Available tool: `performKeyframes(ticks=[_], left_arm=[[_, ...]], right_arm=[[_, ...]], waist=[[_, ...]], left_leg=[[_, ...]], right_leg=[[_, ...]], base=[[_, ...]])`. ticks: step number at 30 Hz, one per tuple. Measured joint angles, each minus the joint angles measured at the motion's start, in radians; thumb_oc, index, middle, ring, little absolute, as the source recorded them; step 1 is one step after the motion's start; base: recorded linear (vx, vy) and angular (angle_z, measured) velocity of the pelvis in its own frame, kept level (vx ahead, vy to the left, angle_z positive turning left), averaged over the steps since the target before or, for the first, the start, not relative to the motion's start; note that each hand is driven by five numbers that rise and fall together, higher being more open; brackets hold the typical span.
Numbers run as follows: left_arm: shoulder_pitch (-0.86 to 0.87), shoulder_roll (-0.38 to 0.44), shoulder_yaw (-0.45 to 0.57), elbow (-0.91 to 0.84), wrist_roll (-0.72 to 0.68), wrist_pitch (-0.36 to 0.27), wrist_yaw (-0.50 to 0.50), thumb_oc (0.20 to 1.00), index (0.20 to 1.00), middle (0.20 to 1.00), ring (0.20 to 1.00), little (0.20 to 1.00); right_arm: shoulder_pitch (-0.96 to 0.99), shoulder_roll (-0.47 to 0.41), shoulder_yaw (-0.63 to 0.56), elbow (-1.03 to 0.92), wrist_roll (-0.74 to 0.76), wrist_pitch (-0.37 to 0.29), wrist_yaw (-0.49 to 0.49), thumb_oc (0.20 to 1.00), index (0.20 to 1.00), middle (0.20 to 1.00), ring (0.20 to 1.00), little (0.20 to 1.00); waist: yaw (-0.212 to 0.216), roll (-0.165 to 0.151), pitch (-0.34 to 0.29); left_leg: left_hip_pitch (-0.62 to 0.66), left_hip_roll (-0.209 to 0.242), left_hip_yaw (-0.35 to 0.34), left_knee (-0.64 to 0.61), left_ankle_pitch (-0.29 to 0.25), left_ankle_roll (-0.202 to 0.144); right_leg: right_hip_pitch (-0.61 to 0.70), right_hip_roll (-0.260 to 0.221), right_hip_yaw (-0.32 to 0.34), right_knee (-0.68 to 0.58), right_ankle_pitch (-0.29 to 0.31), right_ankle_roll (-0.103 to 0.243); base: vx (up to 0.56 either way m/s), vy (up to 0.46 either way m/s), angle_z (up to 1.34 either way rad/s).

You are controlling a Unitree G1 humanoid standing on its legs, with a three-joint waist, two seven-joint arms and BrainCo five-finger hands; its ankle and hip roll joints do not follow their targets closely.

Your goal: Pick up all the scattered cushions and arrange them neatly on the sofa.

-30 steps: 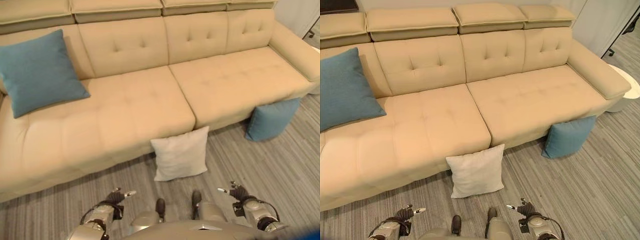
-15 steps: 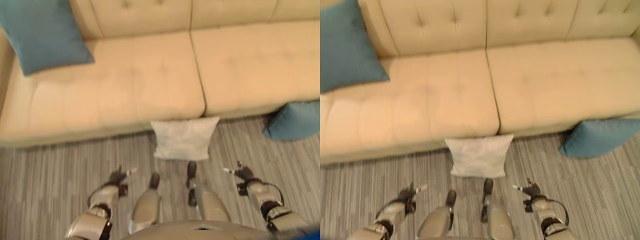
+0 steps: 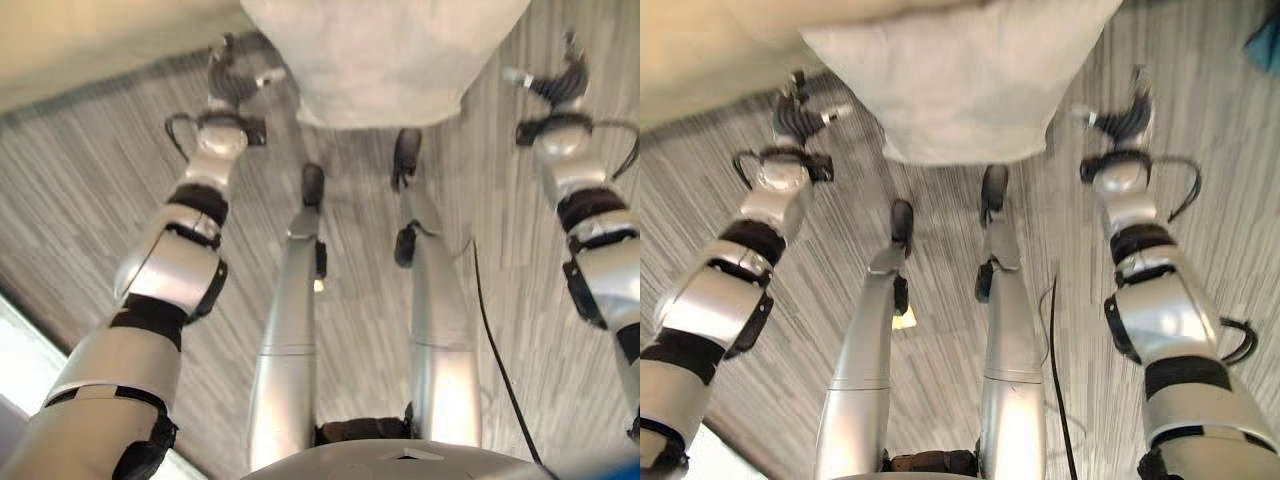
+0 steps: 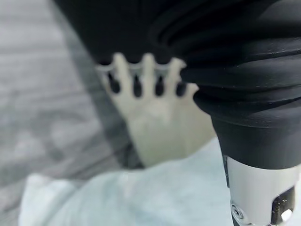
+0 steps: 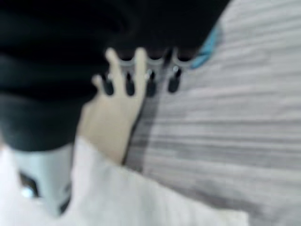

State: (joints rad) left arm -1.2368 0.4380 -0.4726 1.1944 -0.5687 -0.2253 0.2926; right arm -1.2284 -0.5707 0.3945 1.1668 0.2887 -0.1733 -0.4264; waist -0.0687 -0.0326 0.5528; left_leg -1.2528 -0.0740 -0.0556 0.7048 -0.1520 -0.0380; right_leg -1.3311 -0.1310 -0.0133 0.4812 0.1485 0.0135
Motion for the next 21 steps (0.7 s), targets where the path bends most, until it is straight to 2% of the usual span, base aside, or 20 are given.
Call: performKeyframes(ticks=[4,7,8,9,12,16,19,21], left_arm=[[0.025,0.003,-0.035,-0.045,-0.011,0.004,0.002,1.0,1.0,1.0,1.0,1.0],[0.026,0.019,-0.034,-0.091,-0.016,0.001,0.02,1.0,1.0,1.0,1.0,1.0],[0.026,0.013,-0.034,-0.127,-0.038,-0.004,0.024,1.0,1.0,1.0,1.0,1.0],[-0.024,0.018,-0.034,-0.148,-0.047,-0.026,0.036,1.0,1.0,1.0,1.0,1.0],[-0.066,0.024,-0.034,-0.104,-0.051,-0.019,0.041,1.0,1.0,1.0,1.0,1.0],[-0.076,0.024,-0.042,-0.097,-0.052,-0.005,0.041,1.0,1.0,1.0,1.0,1.0],[-0.101,0.014,-0.076,-0.085,-0.053,-0.002,0.042,1.0,1.0,1.0,1.0,1.0],[-0.111,0.006,-0.091,-0.128,-0.071,-0.002,0.047,1.0,1.0,1.0,1.0,1.0]], right_arm=[[0.023,-0.001,0.054,-0.017,0.0,-0.009,-0.011,1.0,1.0,1.0,1.0,1.0],[0.06,-0.016,0.062,-0.025,0.005,-0.009,-0.012,1.0,1.0,1.0,1.0,1.0],[0.062,-0.052,0.067,-0.066,0.017,-0.012,-0.012,1.0,1.0,1.0,1.0,1.0],[0.018,-0.108,0.062,-0.12,0.026,-0.038,-0.012,1.0,1.0,1.0,1.0,1.0],[-0.066,-0.106,0.091,-0.093,0.043,-0.038,-0.008,1.0,1.0,1.0,1.0,1.0],[-0.1,-0.108,0.122,-0.086,0.049,-0.041,-0.006,1.0,1.0,1.0,1.0,1.0],[-0.152,-0.111,0.163,-0.062,0.082,-0.042,0.012,1.0,1.0,1.0,1.0,1.0],[-0.192,-0.111,0.206,-0.056,0.093,-0.041,0.029,1.0,1.0,1.0,1.0,1.0]], waist=[[-0.007,-0.001,-0.003],[-0.027,-0.002,-0.012],[-0.028,0.008,-0.04],[-0.028,0.004,-0.046],[-0.023,0.002,-0.024],[-0.021,0.003,-0.027],[-0.014,0.004,-0.039],[0.012,0.005,-0.039]], left_leg=[[-0.01,0.004,0.007,0.012,-0.007,0.003],[-0.035,0.017,-0.004,0.011,-0.008,0.006],[-0.081,0.021,-0.001,0.009,-0.007,0.007],[-0.152,0.019,0.011,0.029,-0.003,0.003],[-0.157,0.028,0.012,0.028,0.0,-0.011],[-0.13,0.035,0.014,0.004,0.006,-0.02],[-0.131,0.032,0.015,-0.026,0.018,-0.014],[-0.131,0.029,0.016,-0.052,0.032,-0.02]], right_leg=[[-0.013,0.002,0.004,0.024,-0.008,0.0],[-0.032,0.017,0.002,0.006,-0.01,0.018],[-0.082,0.018,0.002,0.015,-0.025,0.038],[-0.167,0.022,0.021,0.054,-0.01,0.018],[-0.182,0.034,0.021,0.052,-0.005,-0.003],[-0.16,0.036,0.02,0.042,0.001,-0.011],[-0.156,0.032,0.02,0.011,0.006,0.003],[-0.162,0.029,0.021,-0.004,0.012,0.005]], base=[[0.02,-0.035,-0.01],[0.04,-0.07,-0.05],[0.03,-0.054,0.03],[0.02,-0.036,0.03],[0.02,-0.034,-0.05],[0.01,-0.036,0.02],[0.01,-0.05,0.04],[0.01,-0.054,0.05]])
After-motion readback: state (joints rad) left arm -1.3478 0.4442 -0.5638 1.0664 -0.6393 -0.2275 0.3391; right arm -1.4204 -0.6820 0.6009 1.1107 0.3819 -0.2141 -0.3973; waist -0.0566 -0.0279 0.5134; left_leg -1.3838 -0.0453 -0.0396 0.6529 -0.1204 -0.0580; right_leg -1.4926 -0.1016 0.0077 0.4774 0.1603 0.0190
